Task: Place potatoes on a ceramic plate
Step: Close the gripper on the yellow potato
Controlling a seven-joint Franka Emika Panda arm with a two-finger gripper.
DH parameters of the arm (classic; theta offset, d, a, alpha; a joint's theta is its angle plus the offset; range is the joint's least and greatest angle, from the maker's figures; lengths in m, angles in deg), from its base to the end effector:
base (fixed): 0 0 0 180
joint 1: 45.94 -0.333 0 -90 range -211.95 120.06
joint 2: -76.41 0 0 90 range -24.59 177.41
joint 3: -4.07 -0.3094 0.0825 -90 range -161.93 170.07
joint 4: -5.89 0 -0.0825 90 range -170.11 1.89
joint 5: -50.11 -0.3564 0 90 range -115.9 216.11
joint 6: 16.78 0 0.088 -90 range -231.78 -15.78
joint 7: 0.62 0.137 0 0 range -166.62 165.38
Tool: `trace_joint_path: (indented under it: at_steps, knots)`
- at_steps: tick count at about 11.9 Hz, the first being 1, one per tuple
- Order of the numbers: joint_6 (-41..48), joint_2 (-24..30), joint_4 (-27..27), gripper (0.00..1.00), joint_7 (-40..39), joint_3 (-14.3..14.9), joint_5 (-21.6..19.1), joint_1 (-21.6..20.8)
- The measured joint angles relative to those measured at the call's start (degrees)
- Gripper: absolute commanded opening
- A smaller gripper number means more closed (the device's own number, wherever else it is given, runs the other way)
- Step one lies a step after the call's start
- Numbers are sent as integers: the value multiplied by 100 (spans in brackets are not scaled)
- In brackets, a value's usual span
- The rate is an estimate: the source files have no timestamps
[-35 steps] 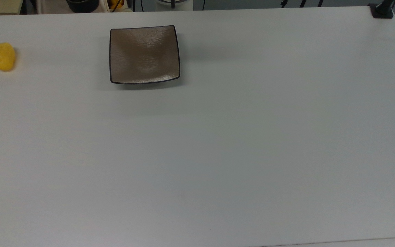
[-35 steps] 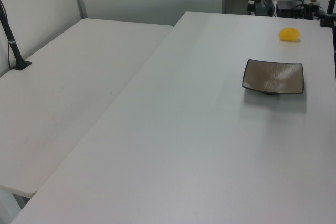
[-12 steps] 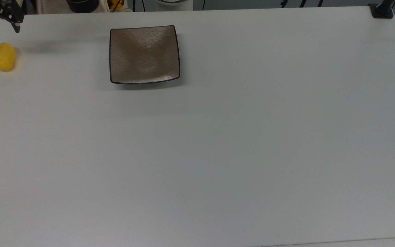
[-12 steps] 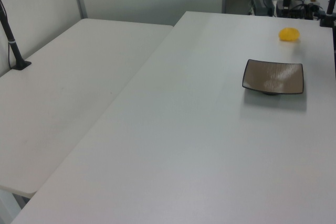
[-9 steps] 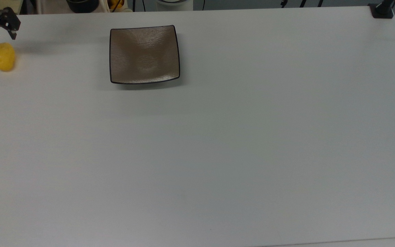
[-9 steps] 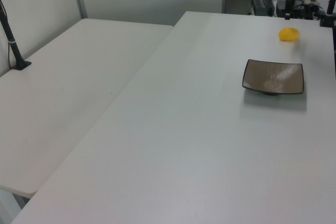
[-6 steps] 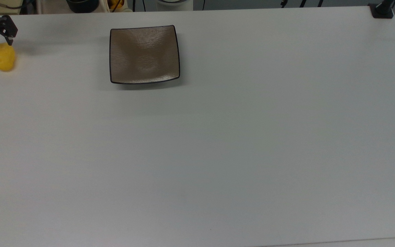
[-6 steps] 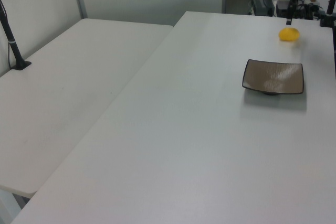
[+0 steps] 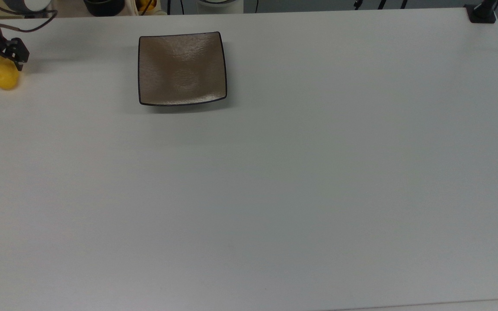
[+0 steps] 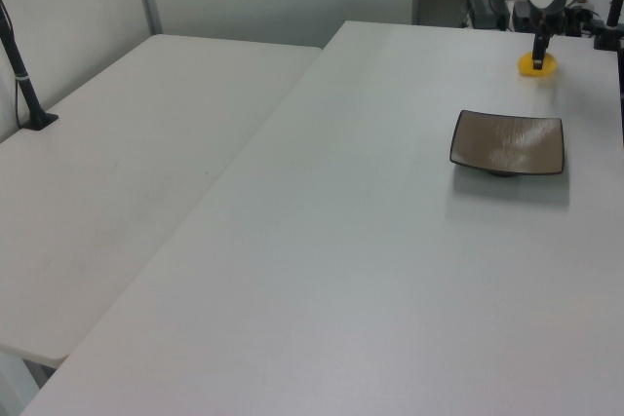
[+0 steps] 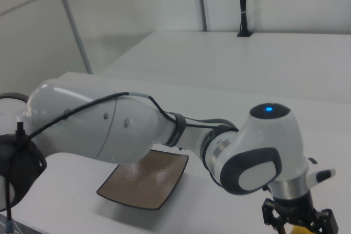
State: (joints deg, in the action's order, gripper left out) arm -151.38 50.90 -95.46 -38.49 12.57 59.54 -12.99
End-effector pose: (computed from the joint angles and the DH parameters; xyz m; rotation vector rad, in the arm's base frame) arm 0.4872 -0.4279 0.3086 2.9083 0.0931 -0.0208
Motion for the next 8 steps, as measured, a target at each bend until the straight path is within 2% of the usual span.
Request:
trace_joint_path:
  at_steps: [1,3,4,6,8]
  knots:
    - [-74,-78,-21,91,0,0,20,0]
    - [-117,-182,-36,56,0,0,143,0]
    - [-117,-196,-36,45,0,0,166,-1]
    - [-117,-182,-29,40,-4,0,169,-3]
    - [-117,-168,-27,40,-4,0,169,-7]
